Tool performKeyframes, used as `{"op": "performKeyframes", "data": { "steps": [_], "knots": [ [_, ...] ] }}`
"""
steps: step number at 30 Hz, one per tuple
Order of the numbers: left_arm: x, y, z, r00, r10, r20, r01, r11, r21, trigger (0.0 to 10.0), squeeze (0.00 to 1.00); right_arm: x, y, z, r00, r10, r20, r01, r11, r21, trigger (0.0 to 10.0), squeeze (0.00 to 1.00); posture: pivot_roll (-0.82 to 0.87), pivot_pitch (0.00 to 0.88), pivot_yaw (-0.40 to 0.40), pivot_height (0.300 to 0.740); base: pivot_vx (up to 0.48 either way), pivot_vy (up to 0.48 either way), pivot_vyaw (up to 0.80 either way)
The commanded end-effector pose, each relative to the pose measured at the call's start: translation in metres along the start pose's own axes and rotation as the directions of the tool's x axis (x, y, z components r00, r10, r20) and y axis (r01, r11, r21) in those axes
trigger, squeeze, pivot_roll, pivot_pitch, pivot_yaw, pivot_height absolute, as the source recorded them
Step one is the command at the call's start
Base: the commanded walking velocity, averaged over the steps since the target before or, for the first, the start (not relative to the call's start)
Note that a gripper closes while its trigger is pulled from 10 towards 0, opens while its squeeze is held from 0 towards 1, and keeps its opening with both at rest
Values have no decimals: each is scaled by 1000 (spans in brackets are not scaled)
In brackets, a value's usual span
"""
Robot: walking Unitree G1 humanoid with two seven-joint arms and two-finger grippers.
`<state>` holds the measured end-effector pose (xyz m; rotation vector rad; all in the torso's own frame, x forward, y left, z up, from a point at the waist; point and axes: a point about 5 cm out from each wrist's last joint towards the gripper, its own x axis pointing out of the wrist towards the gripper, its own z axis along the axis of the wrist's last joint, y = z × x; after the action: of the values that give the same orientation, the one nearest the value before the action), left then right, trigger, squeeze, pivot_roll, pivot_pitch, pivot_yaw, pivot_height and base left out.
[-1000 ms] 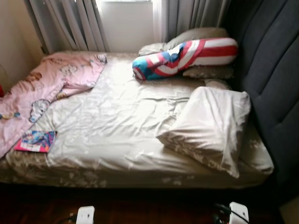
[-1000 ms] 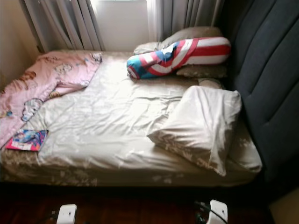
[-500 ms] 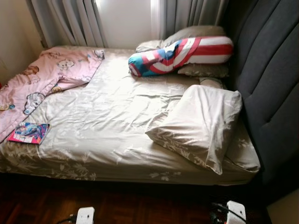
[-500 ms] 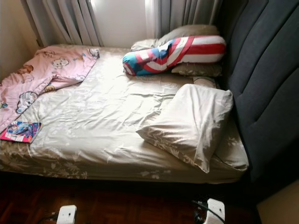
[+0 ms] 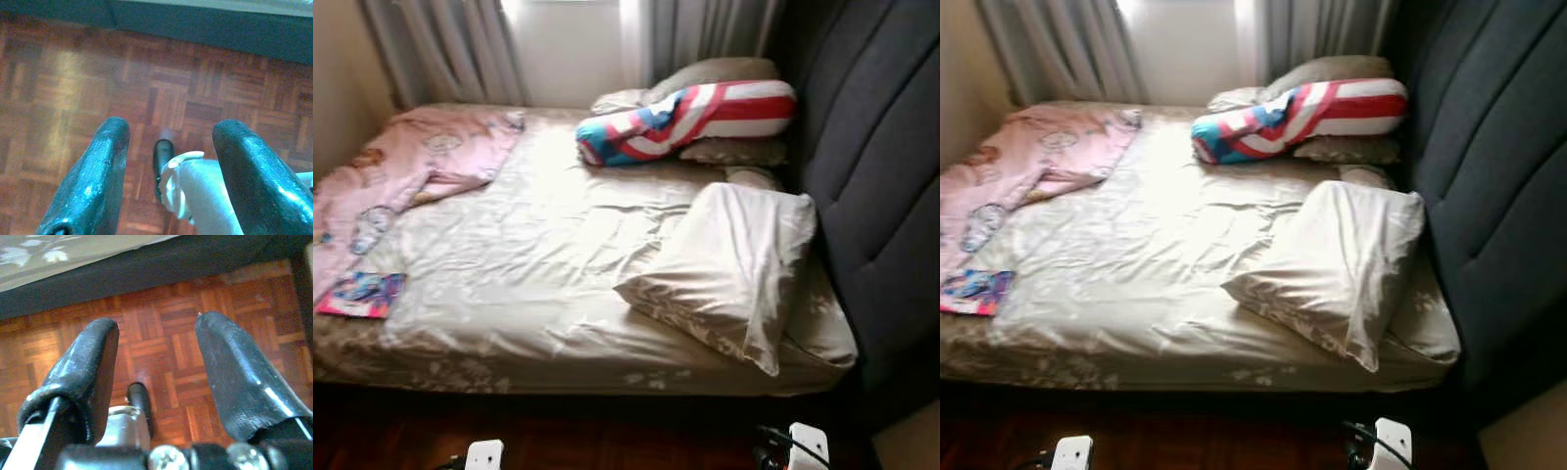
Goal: Clean up the room
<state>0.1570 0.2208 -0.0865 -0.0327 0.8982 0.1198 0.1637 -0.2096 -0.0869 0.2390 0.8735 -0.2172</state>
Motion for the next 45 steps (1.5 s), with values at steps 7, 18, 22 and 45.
{"op": "performKeyframes", "data": {
  "steps": [7,18,22,45],
  "knots": [
    [-1,0,-4,1000,3,-17,-3,1000,-19,10000,0,1,-1,3,1000,-5,17,5,1000,0,10000,0,75,27,-45,738,283,0,-92],
    [-1,0,-5,1000,7,-28,-8,1000,-24,10000,0,1,-1,4,1000,-5,18,5,1000,-2,10000,0,75,34,-45,738,286,0,0],
    [-1,-1,-7,1000,6,-30,-7,1000,-24,10000,0,0,-1,4,1000,-4,18,4,1000,-3,10000,0,75,34,-45,738,288,0,0],
    [-3,13,-1,1000,13,11,-13,1000,-3,10000,0,-1,9,3,996,38,81,-40,999,32,10000,0,77,49,1,738,172,0,0]
  ]
}}
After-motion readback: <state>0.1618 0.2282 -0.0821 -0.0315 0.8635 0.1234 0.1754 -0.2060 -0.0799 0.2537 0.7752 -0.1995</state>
